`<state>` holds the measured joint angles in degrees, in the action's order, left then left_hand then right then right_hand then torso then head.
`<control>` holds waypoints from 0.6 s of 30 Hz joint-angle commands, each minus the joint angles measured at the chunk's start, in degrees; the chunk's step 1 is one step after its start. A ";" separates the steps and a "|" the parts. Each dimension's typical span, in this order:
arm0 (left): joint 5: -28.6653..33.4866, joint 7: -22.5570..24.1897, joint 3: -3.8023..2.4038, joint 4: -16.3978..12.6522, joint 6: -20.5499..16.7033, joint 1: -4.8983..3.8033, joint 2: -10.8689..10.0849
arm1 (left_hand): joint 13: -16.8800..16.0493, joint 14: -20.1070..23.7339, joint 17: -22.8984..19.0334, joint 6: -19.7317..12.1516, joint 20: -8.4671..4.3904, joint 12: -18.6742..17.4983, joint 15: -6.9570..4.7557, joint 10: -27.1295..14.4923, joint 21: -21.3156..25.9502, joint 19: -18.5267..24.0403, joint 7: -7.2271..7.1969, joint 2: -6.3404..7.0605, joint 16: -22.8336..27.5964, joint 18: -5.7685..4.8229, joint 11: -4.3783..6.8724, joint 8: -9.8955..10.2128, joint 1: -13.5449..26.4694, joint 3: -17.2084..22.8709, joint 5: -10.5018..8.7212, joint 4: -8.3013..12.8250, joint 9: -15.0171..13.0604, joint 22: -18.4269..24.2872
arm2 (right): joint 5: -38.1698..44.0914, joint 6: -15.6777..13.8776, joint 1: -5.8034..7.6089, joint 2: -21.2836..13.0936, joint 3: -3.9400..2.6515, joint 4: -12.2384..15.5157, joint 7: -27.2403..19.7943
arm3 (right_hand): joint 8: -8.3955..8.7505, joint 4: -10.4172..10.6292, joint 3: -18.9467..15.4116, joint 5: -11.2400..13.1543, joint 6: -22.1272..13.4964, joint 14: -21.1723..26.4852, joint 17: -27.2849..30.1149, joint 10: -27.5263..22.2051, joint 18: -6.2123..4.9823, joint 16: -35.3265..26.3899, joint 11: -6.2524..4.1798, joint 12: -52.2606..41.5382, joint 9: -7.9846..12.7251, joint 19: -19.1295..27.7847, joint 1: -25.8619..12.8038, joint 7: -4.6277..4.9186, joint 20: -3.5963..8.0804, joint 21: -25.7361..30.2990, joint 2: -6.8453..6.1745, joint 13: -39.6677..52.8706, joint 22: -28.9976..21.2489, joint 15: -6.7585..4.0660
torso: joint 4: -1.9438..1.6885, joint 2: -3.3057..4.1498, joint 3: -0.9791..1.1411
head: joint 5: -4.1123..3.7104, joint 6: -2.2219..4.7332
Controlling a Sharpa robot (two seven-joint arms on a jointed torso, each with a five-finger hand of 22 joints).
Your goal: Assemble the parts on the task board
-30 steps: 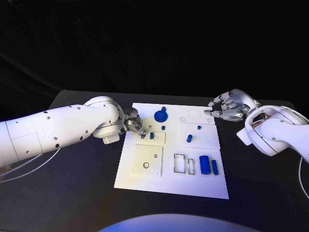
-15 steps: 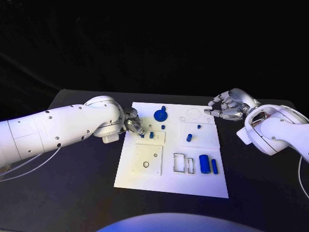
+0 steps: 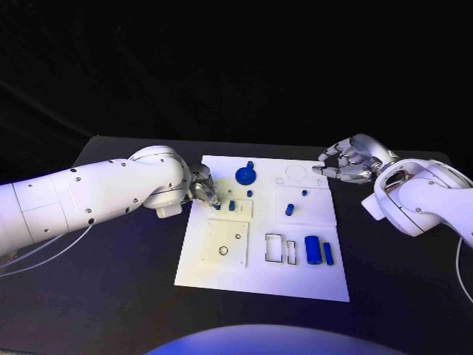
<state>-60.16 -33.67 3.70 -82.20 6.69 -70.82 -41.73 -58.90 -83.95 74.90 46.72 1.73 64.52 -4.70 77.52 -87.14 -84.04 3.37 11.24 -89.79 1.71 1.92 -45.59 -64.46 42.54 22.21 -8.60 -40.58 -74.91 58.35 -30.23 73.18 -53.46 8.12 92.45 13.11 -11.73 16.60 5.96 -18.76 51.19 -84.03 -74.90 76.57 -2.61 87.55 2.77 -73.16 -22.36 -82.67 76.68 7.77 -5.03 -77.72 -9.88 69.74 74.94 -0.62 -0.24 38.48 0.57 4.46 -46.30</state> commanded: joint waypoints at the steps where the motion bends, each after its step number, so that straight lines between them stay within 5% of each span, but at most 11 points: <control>1: -0.50 -0.31 0.01 0.07 1.17 0.10 0.22 | -0.04 -6.05 15.10 1.78 -0.31 0.38 -0.38 0.51 0.02 -3.90 -1.24 -0.65 -0.21 -0.82 0.08 -0.22 -0.12 7.20 0.30 7.41 -3.18 -13.37 | 0.34 0.42 -0.06 0.04 0.00 0.03 -0.34 | -0.31 -0.02 0.25 -0.34 -0.16 -4.37 -8.31 -0.30 -0.77 -0.20 0.05 0.19 -0.06 0.29 -0.26 -0.25 -0.04 0.18 0.05 -0.10 6.76 -0.54 | -0.02 -0.05 0.00 | 0.09 -0.07; 18: -0.49 -0.54 0.01 -0.09 1.69 0.22 0.66 | 0.01 -6.05 15.10 1.95 -0.34 0.41 -0.42 0.62 0.03 -3.90 -1.24 -0.49 -0.21 -0.82 0.04 -0.43 0.21 7.10 0.62 7.60 -3.17 -13.37 | 0.34 0.45 -0.11 -0.11 0.00 0.12 -0.32 | -0.31 -0.02 0.25 -0.34 -0.16 -4.37 -8.31 -0.30 -0.77 -0.20 0.05 0.19 -0.06 0.29 -0.26 -0.25 -0.04 0.18 0.05 -0.10 6.76 -0.54 | -0.02 -0.01 0.03 | 0.03 -0.27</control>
<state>-60.61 -34.05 3.68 -82.16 7.17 -70.68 -41.30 -58.90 -83.95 74.90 46.93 1.74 64.74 -4.70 77.74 -87.14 -84.04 3.55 11.21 -89.79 1.71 2.13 -45.58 -64.49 42.54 22.54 -8.60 -42.37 -74.91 58.35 -30.23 73.11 -53.57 8.12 92.50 13.10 -11.73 16.60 5.96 -18.76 51.19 -84.03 -74.90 76.57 -2.61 87.55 2.77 -73.16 -22.35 -82.67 76.68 7.77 -5.03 -77.72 -9.88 69.74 74.93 -0.62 -0.24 38.49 0.59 4.49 -46.53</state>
